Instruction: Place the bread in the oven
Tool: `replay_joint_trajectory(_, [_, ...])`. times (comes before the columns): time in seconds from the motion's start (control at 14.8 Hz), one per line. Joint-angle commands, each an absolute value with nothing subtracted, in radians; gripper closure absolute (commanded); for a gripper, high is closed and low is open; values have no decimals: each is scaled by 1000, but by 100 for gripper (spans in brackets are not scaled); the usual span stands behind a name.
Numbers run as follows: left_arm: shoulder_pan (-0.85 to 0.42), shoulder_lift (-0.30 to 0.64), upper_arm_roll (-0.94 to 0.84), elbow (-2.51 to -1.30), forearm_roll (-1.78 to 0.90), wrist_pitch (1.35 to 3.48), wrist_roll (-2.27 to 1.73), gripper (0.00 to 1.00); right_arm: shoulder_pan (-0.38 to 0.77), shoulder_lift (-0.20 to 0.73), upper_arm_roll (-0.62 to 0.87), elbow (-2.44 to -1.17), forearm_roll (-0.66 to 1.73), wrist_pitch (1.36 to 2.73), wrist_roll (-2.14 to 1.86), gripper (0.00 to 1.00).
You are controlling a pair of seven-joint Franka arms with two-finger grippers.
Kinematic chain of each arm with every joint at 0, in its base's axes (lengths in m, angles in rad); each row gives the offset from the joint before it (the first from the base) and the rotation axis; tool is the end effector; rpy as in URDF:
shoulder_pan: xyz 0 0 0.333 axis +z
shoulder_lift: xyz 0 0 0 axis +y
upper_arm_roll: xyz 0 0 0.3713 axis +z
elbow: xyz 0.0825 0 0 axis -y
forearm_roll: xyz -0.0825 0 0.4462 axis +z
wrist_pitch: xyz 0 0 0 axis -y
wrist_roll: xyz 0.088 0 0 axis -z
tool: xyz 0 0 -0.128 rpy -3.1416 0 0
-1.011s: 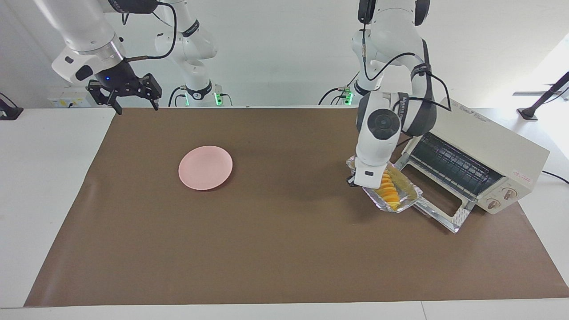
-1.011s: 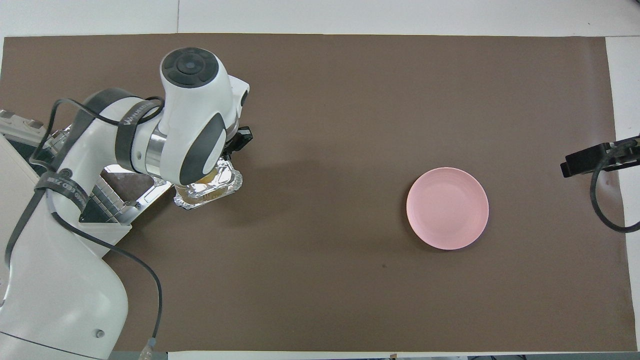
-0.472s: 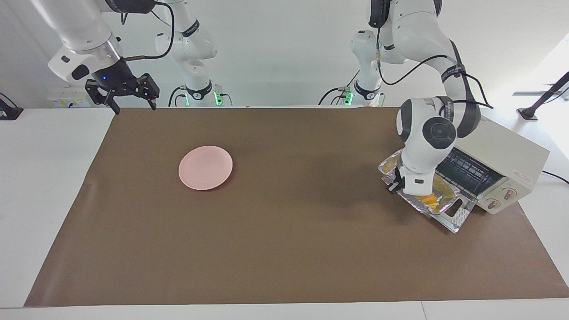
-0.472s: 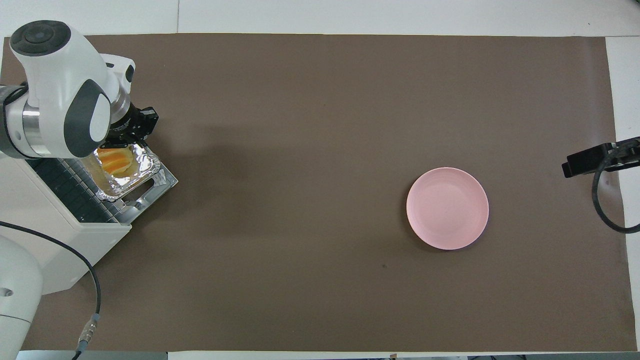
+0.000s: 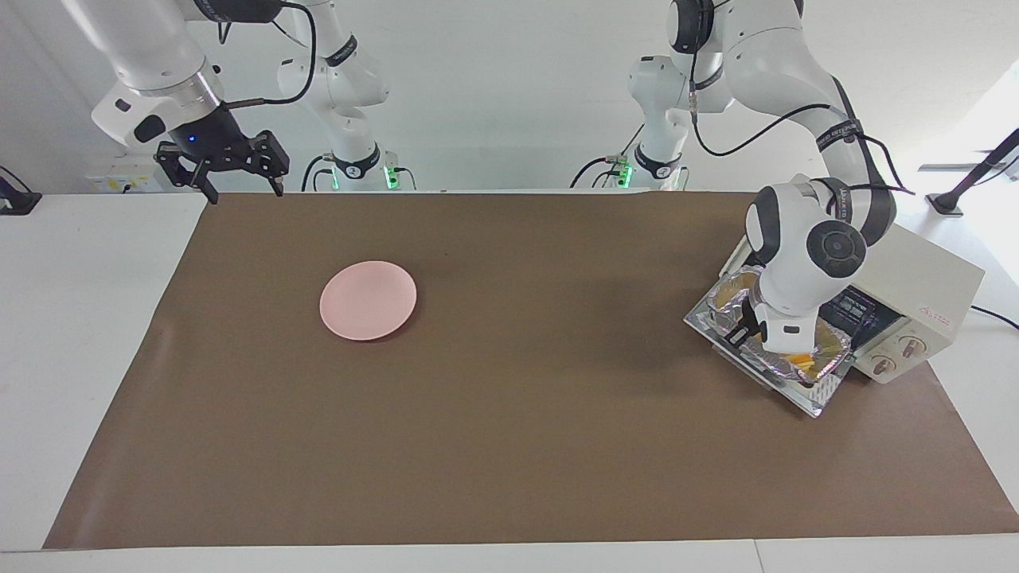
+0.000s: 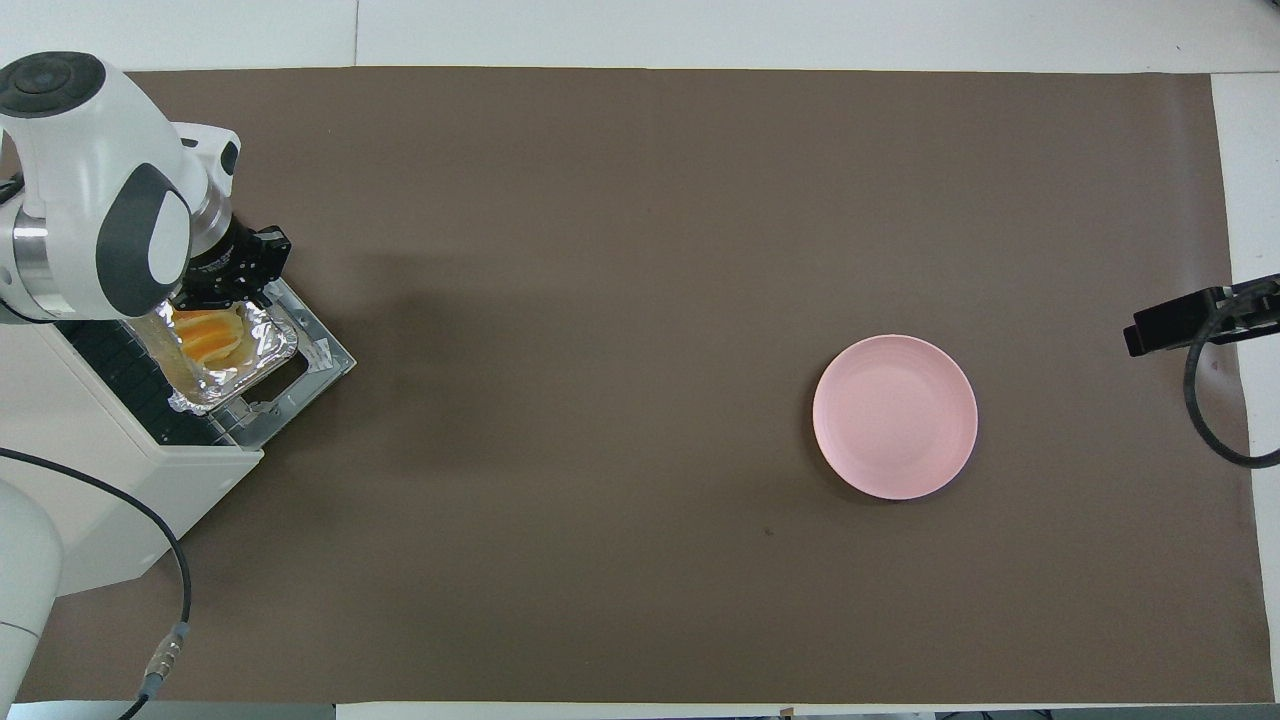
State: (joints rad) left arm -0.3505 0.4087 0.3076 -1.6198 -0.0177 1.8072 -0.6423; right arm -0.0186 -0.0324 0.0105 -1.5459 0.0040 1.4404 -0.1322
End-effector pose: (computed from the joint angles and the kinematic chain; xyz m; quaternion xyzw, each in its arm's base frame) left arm 0.7148 -0.0561 0.3854 -0.9500 -0.2906 0.0772 0.0836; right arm 0.5896 -0.0041 0.6806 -0.9974 -0.0621 0.0363 0.0044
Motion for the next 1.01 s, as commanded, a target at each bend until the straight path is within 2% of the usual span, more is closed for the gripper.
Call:
replay_joint_trajectory(0.0, [-331,384,308,-1643,-29,1793,-618,100,-28,-57,17,-1568,14,1431,-123,0])
replay_joint_trajectory(0.94, [-276,359,356,-1640,-26,1727,-529,100,-28,-57,17,-1568,14,1431,-123,0])
